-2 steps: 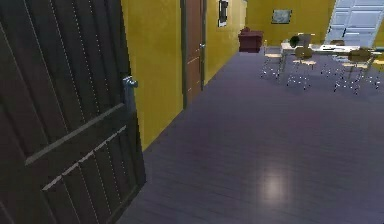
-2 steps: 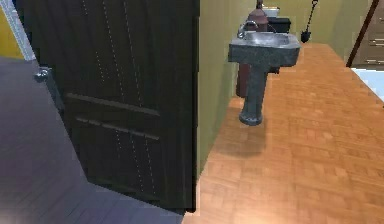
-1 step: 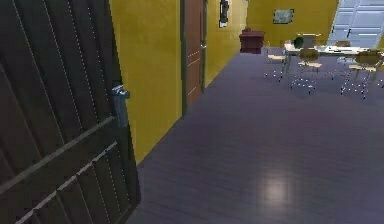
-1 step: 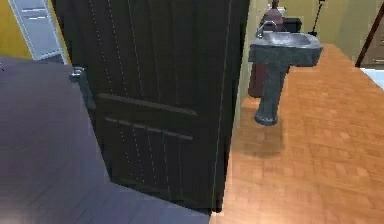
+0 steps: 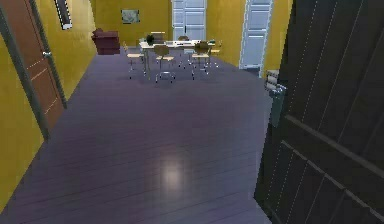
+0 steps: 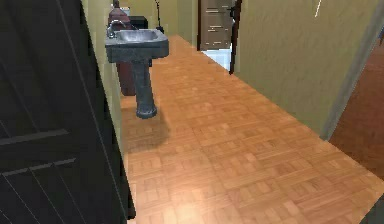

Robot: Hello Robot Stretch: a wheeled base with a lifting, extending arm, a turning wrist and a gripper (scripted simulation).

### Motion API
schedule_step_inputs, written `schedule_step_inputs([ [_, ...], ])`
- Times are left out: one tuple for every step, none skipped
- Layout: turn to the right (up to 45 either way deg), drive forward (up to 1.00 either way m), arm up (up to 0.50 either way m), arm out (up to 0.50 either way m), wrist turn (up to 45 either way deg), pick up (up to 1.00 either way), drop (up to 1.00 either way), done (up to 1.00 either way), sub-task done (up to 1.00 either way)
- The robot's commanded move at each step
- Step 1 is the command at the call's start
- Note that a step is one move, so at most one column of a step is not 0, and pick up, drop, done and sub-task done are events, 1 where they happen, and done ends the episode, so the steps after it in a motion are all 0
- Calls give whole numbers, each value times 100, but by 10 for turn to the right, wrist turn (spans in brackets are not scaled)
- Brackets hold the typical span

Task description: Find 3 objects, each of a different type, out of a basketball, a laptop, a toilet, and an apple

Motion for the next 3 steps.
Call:
schedule_step_inputs([
  [30,0,0,0,0,0,0,0,0],
  [0,100,0,0,0,0,0,0,0],
  [0,60,0,0,0,0,0,0,0],
])
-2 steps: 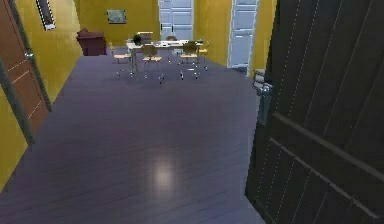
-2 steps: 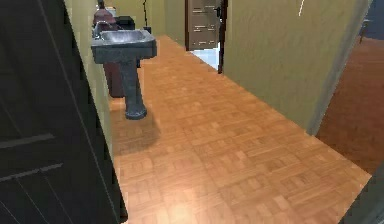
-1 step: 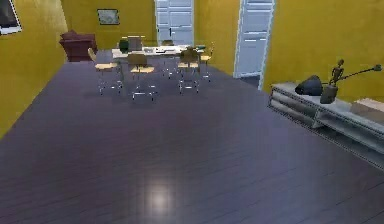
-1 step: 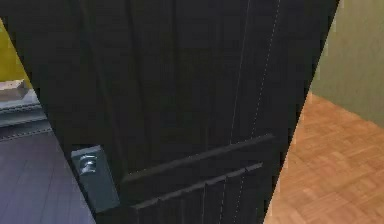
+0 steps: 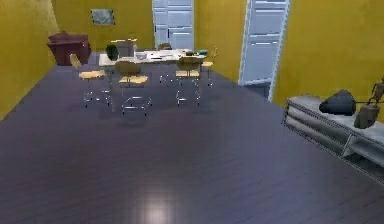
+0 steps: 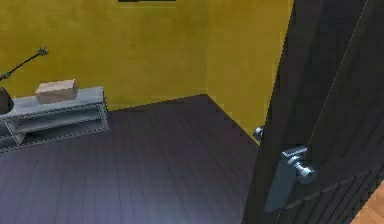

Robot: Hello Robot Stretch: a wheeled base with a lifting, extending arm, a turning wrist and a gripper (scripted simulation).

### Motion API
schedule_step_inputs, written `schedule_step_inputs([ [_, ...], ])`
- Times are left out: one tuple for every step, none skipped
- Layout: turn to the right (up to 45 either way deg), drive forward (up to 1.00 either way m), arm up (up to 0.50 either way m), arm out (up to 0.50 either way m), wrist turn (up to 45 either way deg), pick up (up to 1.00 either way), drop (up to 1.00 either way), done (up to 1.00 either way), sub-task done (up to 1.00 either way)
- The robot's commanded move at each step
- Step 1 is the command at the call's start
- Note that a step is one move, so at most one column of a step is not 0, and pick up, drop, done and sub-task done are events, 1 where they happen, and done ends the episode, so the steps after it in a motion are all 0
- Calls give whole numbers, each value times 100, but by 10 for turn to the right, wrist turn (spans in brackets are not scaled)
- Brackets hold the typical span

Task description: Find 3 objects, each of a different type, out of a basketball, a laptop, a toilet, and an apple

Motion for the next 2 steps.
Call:
schedule_step_inputs([
  [150,0,0,0,0,0,0,0,0],
  [0,100,0,0,0,0,0,0,0],
])
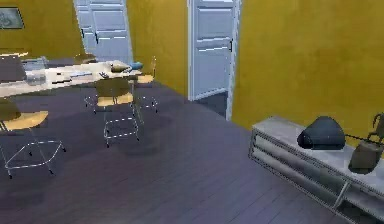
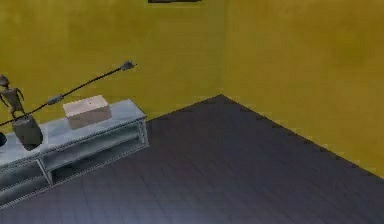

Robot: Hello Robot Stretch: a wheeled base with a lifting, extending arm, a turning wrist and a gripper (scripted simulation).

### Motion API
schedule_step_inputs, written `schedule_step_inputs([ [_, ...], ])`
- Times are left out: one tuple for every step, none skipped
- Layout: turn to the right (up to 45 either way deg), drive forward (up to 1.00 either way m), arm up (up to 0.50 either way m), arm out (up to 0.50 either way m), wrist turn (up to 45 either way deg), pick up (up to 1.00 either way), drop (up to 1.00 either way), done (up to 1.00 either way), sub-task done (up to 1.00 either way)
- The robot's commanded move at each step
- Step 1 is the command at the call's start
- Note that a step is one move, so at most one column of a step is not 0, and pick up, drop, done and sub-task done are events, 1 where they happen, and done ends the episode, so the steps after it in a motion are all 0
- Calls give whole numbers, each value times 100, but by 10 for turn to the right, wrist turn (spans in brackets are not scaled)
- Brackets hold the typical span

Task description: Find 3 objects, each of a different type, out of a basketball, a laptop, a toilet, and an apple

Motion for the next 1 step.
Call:
schedule_step_inputs([
  [0,100,0,0,0,0,0,0,0],
])
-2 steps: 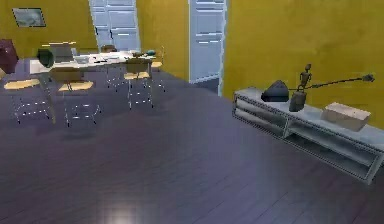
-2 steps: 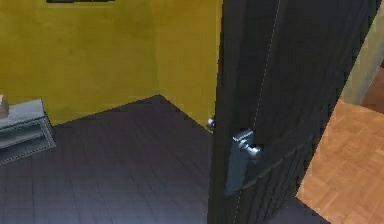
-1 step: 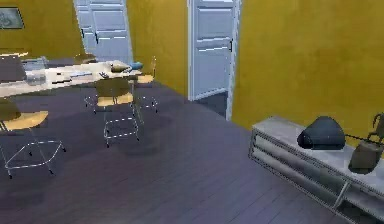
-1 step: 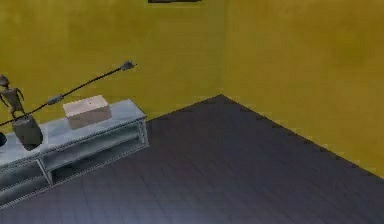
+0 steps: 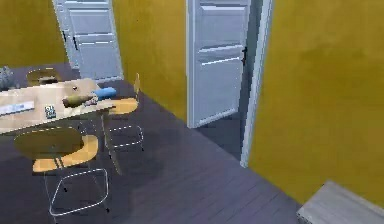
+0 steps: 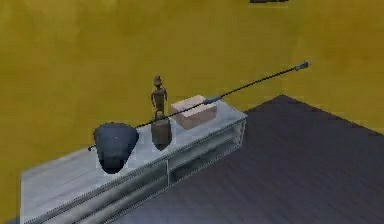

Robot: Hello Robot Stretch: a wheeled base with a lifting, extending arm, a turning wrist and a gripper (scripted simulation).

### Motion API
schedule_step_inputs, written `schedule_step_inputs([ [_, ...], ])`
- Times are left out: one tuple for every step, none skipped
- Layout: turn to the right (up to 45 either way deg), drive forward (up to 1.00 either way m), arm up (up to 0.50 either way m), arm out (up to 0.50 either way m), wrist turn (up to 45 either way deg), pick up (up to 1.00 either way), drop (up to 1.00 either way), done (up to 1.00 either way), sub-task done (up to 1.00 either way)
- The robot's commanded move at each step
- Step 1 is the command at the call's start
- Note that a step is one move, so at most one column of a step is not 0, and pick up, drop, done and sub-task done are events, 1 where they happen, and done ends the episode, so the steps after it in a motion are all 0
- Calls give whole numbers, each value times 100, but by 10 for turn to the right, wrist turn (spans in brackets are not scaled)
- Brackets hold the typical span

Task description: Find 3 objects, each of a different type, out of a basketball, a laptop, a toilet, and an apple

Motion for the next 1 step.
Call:
schedule_step_inputs([
  [0,100,0,0,0,0,0,0,0],
])
